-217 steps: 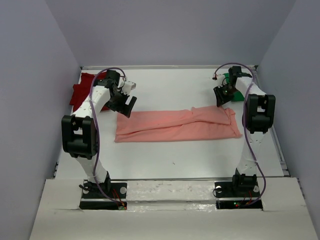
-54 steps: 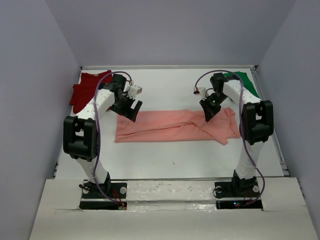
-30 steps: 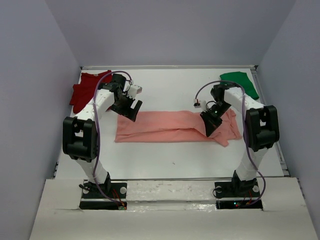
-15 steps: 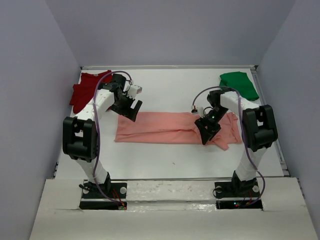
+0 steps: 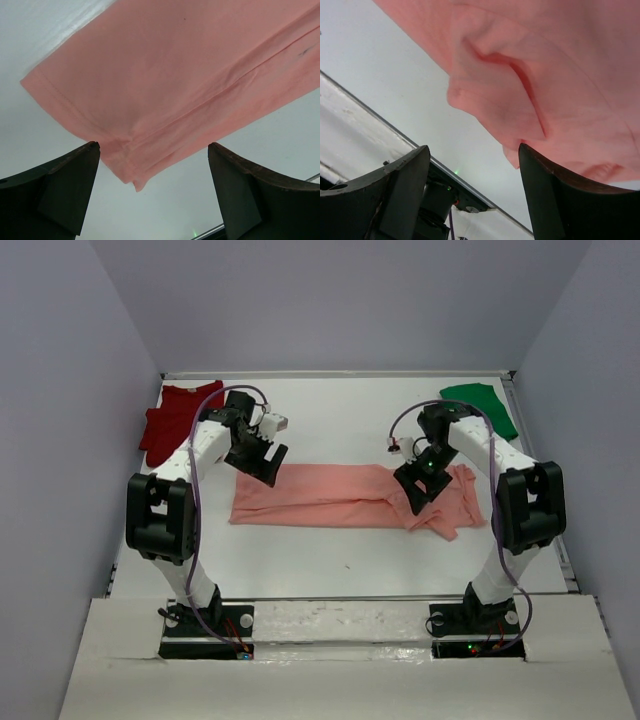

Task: Fold and stack the t-shirts
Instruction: Fold the other side of the tshirt into a rectangle

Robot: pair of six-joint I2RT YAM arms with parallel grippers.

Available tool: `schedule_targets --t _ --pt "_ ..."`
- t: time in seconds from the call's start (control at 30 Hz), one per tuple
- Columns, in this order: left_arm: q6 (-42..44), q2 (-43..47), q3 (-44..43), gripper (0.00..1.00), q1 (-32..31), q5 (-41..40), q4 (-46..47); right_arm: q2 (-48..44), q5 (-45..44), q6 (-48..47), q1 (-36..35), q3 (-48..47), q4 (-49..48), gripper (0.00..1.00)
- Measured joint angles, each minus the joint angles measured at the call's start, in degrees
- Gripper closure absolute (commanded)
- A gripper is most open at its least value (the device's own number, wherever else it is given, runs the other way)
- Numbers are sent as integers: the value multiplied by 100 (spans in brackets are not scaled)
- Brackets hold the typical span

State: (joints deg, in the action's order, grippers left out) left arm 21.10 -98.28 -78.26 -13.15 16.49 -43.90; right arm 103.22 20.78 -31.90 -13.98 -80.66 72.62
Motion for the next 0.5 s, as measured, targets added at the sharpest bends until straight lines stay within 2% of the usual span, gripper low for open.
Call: schedule_targets --t 0.2,0.5 --pt "92 24 240 1 -192 177 76 -619 -769 350 24 492 -481 24" --pt "245 118 356 1 -358 442 243 -708 -1178 669 90 1290 -1233 26"
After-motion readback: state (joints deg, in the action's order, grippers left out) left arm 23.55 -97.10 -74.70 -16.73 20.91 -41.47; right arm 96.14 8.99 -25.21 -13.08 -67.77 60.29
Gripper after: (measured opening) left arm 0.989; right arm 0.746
